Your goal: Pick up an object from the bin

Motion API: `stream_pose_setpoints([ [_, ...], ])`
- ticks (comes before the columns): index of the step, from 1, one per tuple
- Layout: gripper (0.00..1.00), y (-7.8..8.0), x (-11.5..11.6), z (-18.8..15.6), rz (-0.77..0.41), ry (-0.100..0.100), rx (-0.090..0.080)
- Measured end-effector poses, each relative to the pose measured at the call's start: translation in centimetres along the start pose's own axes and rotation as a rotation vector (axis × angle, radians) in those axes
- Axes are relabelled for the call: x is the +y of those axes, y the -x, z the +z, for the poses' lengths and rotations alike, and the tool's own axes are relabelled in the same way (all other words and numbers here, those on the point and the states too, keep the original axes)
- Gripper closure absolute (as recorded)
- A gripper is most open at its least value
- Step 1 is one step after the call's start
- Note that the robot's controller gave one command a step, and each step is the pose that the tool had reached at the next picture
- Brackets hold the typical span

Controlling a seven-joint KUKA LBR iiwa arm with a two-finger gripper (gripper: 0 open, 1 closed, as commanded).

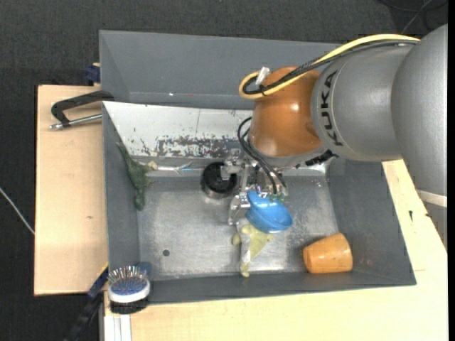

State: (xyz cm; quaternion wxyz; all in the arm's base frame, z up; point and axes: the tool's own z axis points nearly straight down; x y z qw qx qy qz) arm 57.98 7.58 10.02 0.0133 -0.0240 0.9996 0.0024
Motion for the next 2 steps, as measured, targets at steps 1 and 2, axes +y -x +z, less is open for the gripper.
stream_pose_setpoints([
  [1, 1.0, -0.2, 0.0, 0.4, 0.001, 0.0, 0.006],
  [2, 1.0, 0.7, 0.0, -17.0, -0.269, 0.0, 0.012],
])
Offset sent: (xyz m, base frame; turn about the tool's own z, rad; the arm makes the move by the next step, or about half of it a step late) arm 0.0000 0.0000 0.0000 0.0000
